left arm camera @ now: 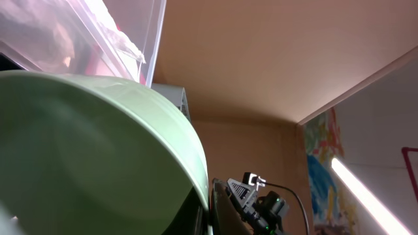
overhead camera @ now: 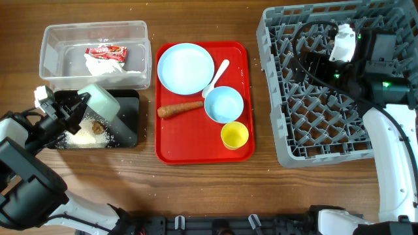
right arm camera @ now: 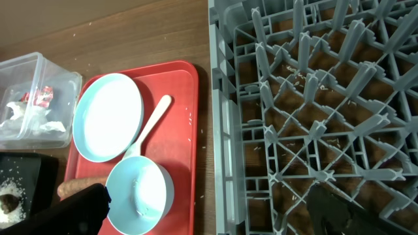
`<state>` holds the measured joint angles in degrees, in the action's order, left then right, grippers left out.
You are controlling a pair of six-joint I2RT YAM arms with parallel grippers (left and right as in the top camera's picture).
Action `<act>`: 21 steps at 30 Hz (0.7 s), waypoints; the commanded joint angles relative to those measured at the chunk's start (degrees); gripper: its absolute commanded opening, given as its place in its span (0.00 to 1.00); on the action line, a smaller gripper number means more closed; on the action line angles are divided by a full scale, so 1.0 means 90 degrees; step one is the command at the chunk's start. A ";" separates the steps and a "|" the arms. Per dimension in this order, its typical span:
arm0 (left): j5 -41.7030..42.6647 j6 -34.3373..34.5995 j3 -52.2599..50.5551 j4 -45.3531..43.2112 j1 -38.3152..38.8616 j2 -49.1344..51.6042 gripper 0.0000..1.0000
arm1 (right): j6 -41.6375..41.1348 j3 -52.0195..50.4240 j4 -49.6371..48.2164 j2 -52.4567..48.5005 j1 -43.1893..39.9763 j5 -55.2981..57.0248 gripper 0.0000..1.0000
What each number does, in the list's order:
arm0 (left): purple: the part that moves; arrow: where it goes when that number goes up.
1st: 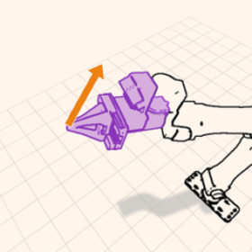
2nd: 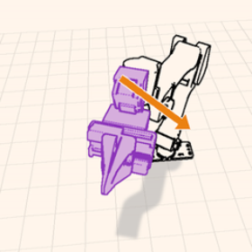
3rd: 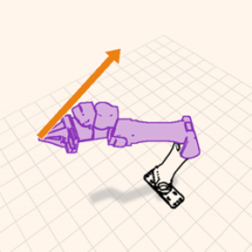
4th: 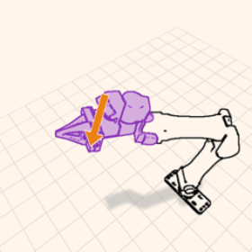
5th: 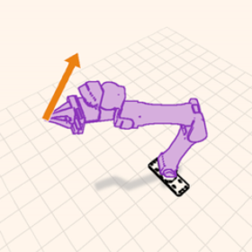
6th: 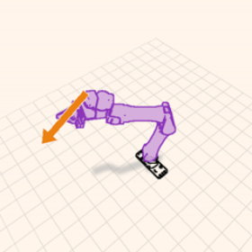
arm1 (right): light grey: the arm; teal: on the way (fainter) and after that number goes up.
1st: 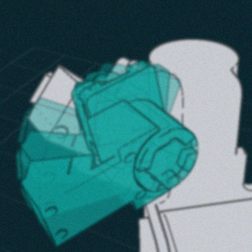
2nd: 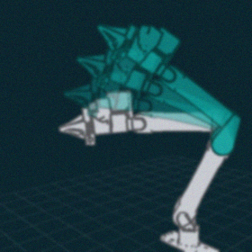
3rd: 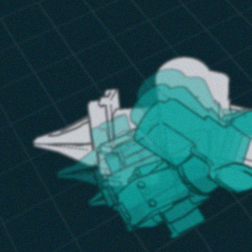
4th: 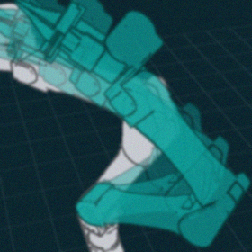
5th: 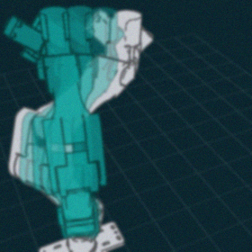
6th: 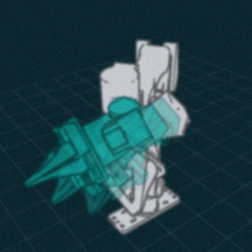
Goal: Sort waste into correct bins and load items into the dishwasher rack
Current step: 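Tip the green bowl over the black tray, then set it back, then grasp the carrot with the left gripper and place it on the black tray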
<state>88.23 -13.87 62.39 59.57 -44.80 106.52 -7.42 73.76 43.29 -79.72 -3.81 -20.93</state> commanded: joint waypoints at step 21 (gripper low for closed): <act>-0.9221 0.3094 0.0044 -0.0889 0.8871 -0.1117 0.16 | -0.0019 0.0124 0.0041 -0.0036 0.0024 0.0029 1.00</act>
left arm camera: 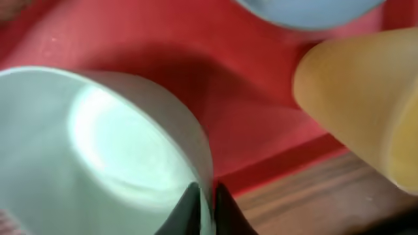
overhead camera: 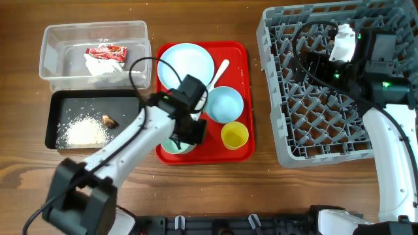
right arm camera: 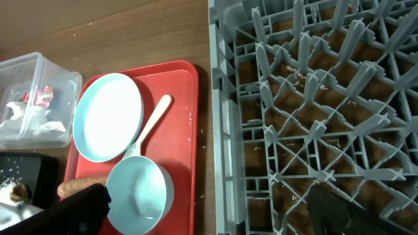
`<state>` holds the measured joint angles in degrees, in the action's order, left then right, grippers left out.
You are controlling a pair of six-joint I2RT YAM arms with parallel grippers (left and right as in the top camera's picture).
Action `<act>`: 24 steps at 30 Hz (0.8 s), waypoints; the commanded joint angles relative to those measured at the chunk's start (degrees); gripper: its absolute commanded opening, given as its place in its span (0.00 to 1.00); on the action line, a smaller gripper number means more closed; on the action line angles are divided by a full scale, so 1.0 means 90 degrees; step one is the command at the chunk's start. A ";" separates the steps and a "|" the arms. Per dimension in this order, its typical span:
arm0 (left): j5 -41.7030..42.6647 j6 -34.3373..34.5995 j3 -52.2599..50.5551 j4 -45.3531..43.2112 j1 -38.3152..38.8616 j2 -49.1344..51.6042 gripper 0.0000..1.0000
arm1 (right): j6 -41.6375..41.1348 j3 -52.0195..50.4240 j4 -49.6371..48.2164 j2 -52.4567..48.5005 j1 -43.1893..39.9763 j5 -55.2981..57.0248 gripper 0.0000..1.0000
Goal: Sort waste into correct bins and load items into the dishwasher rack
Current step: 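Grasp the carrot with the left gripper and place it on the black tray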
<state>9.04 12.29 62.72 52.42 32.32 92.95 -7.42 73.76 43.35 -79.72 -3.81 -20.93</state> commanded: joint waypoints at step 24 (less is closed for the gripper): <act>-0.0896 -0.2766 0.1902 -0.0476 -0.1501 0.2251 0.59 | -0.0010 0.0124 0.0051 -0.0051 0.0024 0.0032 1.00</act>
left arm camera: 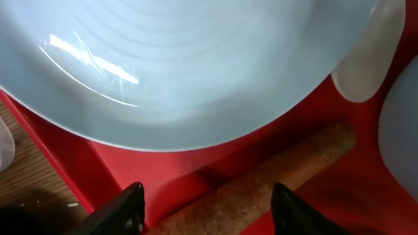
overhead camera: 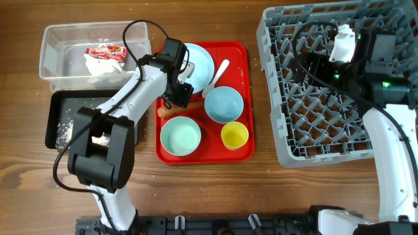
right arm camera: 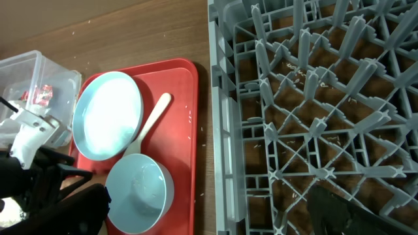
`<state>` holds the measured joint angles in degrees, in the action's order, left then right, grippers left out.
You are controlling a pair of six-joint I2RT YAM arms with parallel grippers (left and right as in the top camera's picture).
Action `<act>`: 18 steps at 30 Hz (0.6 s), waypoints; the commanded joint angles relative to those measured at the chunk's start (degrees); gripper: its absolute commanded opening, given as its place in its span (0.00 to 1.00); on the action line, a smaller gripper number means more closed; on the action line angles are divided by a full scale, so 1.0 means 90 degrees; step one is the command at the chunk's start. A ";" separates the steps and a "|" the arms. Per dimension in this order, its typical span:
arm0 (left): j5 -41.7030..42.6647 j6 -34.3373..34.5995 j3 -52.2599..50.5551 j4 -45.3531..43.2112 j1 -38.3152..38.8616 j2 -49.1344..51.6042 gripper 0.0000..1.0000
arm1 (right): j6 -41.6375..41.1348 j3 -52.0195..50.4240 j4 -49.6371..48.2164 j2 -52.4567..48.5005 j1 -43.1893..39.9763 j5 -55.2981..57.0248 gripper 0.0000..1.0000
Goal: Sort waste into correct bins and load items into the dishwasher rack
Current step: 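Grasp the carrot with the left gripper and place it on the black tray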
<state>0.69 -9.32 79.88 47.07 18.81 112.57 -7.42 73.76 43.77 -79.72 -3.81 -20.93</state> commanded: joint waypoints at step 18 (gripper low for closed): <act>0.0032 -0.0580 -0.0719 -0.0209 0.0010 0.0075 0.07 | -0.0007 0.0124 0.0061 -0.0061 0.0024 0.0032 1.00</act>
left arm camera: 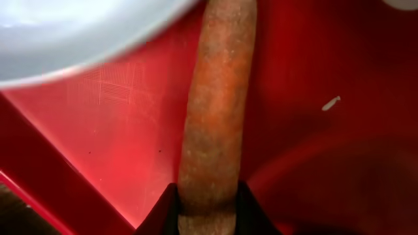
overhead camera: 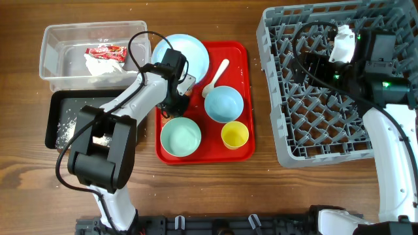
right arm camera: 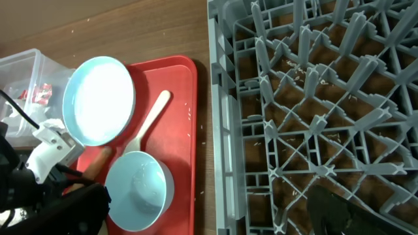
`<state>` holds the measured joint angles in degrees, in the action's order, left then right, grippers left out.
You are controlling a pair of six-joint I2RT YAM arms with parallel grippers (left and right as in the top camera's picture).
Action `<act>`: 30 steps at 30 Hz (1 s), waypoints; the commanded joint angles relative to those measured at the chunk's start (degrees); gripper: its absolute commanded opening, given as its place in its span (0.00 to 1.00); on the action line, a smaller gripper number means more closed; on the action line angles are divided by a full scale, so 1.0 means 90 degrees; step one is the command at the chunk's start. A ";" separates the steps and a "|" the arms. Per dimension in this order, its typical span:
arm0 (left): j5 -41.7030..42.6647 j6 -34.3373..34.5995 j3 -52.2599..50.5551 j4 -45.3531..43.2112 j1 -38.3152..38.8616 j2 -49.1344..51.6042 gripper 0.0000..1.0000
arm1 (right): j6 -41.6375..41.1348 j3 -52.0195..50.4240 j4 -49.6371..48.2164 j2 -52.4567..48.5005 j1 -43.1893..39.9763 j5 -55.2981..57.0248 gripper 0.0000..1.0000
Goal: Sort waste into correct bins and load items into the dishwasher rack
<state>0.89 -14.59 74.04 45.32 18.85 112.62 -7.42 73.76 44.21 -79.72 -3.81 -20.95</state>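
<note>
An orange-brown carrot [left arm camera: 219,111] lies on the red tray [overhead camera: 240,59], just below the blue plate [overhead camera: 179,55]. My left gripper [left arm camera: 208,196] is shut on the carrot's near end, and in the overhead view the left gripper [overhead camera: 175,99] hides most of the carrot. A white spoon [overhead camera: 217,77], a blue bowl [overhead camera: 224,104], a yellow cup [overhead camera: 234,135] and a green bowl [overhead camera: 180,137] also sit on the tray. My right gripper [right arm camera: 209,219] hangs open over the grey dishwasher rack [overhead camera: 326,98], holding nothing.
A clear bin [overhead camera: 59,39] at the back left holds a red wrapper and crumpled tissue. In front of it, a black tray [overhead camera: 62,104] holds rice and food scraps. The blue plate overhangs the red tray's back left rim.
My left gripper was open over the plate's edge and the carrot; now it is shut on the carrot. The blue plate has shifted toward the back left. The right arm is unchanged.
My left gripper held the green bowl tipped over the black tray. Then it had the bowl at the red tray's front. Then the bowl stood free there and the gripper was open near the carrot, which it now grips.
</note>
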 commanded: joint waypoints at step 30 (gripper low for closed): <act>-0.0027 0.5977 -0.2725 -0.1234 -0.5066 -0.2735 0.04 | -0.0027 0.0124 -0.0270 -0.0061 0.0024 0.0032 1.00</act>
<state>-1.19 34.22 52.62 38.74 -26.92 86.96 -7.42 73.78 41.91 -79.79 -3.81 -20.93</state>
